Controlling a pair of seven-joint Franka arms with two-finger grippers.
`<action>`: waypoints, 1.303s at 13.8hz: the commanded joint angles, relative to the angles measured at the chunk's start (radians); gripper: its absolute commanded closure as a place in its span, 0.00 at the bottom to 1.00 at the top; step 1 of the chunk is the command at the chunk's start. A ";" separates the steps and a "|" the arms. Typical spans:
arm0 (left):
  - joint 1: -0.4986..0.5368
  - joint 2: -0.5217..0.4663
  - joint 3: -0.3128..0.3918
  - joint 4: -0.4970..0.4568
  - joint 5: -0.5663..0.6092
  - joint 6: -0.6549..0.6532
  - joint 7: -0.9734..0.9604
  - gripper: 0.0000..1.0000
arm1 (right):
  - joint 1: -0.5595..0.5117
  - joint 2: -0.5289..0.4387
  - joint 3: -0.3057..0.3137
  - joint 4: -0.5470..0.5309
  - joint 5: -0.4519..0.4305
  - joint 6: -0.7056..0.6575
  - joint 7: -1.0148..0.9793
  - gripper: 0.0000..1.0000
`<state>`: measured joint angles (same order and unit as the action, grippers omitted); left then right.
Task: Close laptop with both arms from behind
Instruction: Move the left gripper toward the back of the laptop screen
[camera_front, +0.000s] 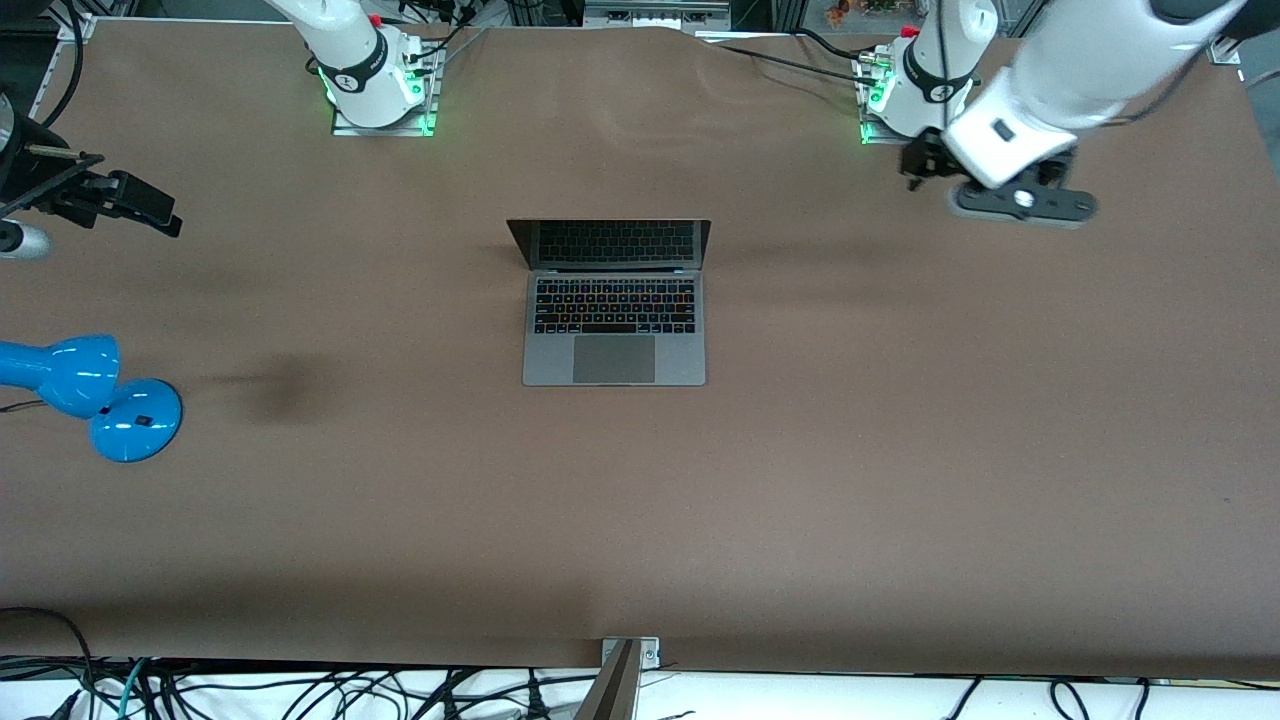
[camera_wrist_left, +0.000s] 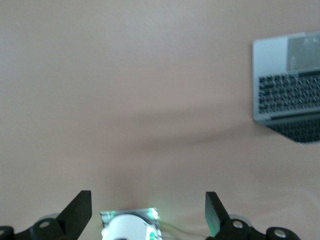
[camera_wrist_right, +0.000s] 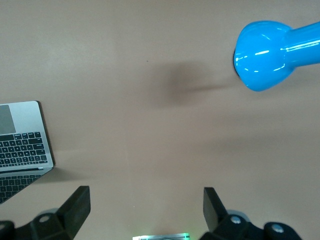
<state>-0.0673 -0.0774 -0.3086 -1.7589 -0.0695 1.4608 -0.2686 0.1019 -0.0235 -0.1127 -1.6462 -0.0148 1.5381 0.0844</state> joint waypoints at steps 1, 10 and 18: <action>-0.002 -0.024 -0.070 -0.028 -0.093 -0.013 -0.136 0.00 | -0.002 -0.010 -0.002 -0.003 0.016 -0.009 -0.006 0.00; -0.006 0.132 -0.303 -0.030 -0.291 0.075 -0.451 0.00 | -0.002 -0.010 -0.002 -0.004 0.016 -0.010 -0.006 0.00; -0.055 0.352 -0.336 -0.019 -0.444 0.078 -0.564 0.00 | 0.001 -0.007 0.007 -0.003 0.018 -0.033 -0.008 0.00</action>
<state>-0.1109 0.2278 -0.6396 -1.7978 -0.4829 1.5334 -0.7857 0.1022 -0.0234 -0.1124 -1.6463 -0.0138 1.5186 0.0833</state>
